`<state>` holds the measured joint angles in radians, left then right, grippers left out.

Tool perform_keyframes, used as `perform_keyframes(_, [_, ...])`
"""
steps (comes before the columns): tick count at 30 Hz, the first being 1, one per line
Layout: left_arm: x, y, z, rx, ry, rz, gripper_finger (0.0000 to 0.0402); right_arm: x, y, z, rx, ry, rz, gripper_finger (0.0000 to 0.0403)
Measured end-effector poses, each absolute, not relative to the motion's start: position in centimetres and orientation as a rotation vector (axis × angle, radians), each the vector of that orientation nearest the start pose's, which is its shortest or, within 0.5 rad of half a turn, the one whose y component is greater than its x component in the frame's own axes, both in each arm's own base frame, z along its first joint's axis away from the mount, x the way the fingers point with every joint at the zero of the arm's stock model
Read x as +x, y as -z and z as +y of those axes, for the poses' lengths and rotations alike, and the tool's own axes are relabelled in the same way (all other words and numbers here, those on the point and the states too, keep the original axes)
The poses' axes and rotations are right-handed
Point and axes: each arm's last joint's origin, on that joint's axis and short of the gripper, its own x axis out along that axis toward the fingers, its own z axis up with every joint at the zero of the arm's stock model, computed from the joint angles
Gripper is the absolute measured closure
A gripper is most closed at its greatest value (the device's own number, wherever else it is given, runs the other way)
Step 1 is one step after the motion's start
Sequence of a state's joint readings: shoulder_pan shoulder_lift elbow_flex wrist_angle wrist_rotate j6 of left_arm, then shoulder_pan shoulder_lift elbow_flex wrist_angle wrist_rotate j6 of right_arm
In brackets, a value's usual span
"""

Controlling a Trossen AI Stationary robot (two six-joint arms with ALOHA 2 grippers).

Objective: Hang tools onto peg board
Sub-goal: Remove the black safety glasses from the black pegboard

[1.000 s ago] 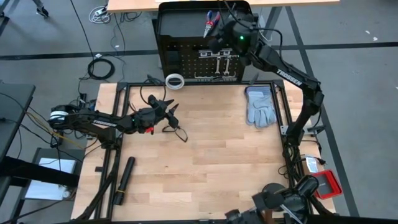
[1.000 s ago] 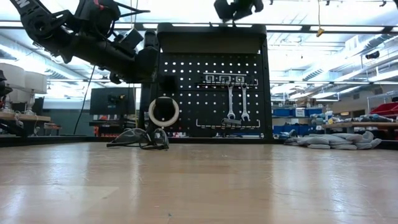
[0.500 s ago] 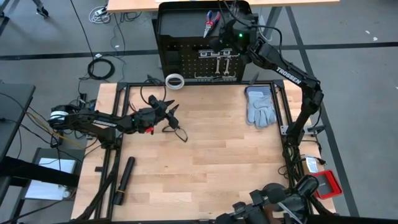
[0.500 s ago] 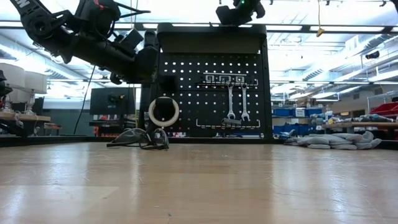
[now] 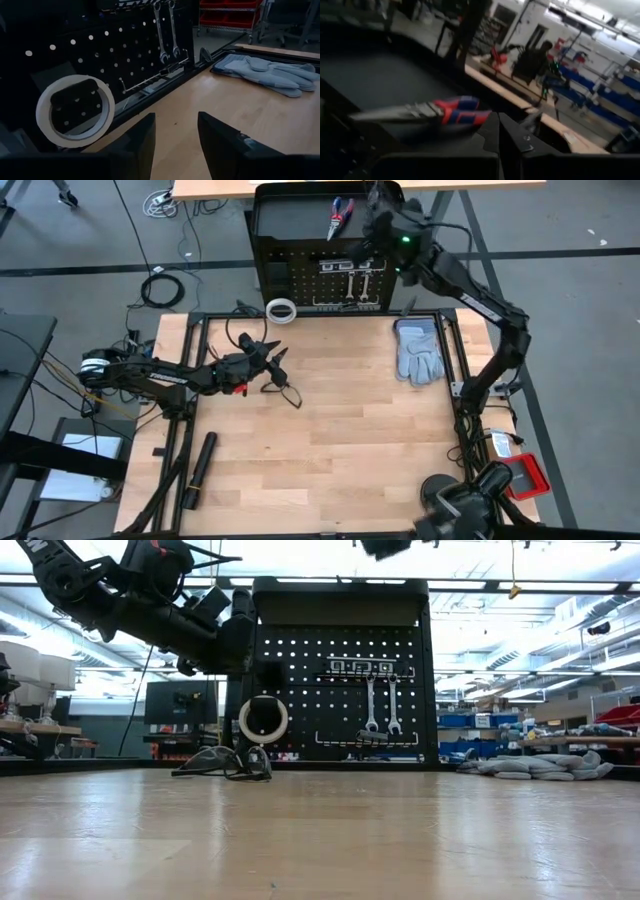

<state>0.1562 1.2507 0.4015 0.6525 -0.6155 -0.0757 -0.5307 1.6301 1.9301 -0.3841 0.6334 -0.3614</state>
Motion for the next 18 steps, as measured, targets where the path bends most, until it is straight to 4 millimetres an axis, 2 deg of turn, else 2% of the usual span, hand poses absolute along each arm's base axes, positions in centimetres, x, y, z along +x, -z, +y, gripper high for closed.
perform_keyframes(8, [22.8,-19.2,5.3,-0.026,-0.776,0.167,0.0249,24.6,-53.3,-12.0,-0.324,1.013,0.159,0.0398])
perform_keyframes(10, [22.8,-19.2,5.3,-0.026,-0.776,0.163,0.0249,23.8,-53.8,-10.9,-0.324,0.982,0.137,0.0397])
perform_keyframes(15, [22.8,-19.3,5.3,-0.041,-0.777,0.152,0.0249,23.2,-53.9,-10.2,-0.327,0.981,0.163,0.0358])
perform_keyframes(18, [22.9,-19.3,5.2,-0.060,-0.748,0.148,0.0249,24.3,-53.0,-11.1,-0.335,0.983,0.216,0.0308])
